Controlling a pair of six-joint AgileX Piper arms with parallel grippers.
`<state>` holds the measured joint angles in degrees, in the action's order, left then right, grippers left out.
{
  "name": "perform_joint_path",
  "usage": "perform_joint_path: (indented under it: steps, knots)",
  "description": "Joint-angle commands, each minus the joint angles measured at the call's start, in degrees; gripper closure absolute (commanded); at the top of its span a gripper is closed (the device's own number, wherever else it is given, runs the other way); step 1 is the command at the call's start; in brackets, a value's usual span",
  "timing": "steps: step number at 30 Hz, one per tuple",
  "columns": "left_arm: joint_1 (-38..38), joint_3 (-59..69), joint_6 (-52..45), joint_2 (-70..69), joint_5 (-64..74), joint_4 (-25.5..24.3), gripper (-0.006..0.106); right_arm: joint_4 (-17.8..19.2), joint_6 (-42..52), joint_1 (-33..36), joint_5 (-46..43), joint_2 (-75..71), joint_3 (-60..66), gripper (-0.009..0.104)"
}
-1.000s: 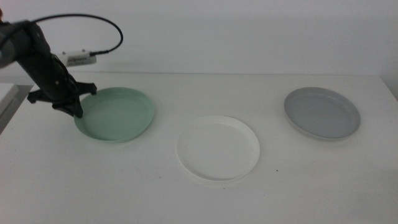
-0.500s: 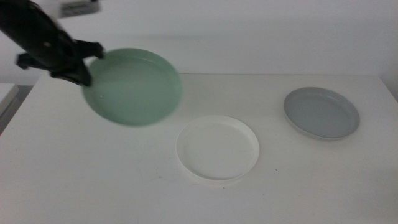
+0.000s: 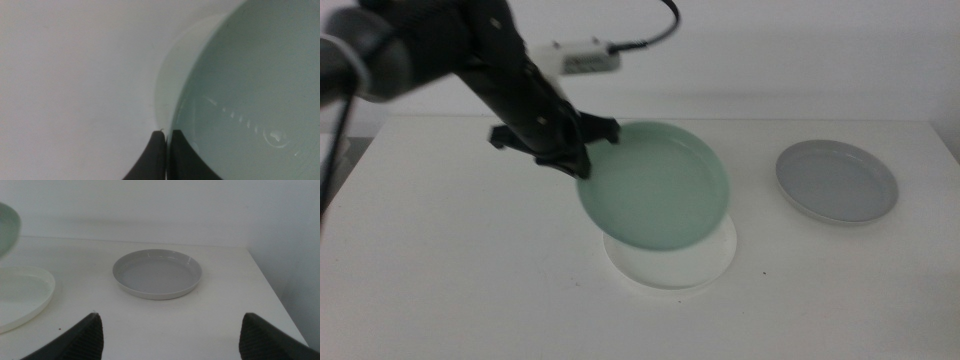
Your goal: Stack the three bowls on top of each other.
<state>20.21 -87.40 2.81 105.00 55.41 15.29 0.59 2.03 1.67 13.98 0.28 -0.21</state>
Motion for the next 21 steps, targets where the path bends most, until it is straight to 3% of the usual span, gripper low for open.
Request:
perform_joint_path:
  steps: [1, 21]
  knots:
    - [1.66, 0.25, 0.74, 1.61, -2.10, 1.33, 0.102, 0.59, 0.36, -0.40, -0.34, -0.28, 0.21, 0.003]
    - [3.09, 0.25, 3.00, 10.65, -9.43, 0.86, 0.102, 0.59, 0.36, -0.40, -0.34, -0.28, 0.21, 0.003]
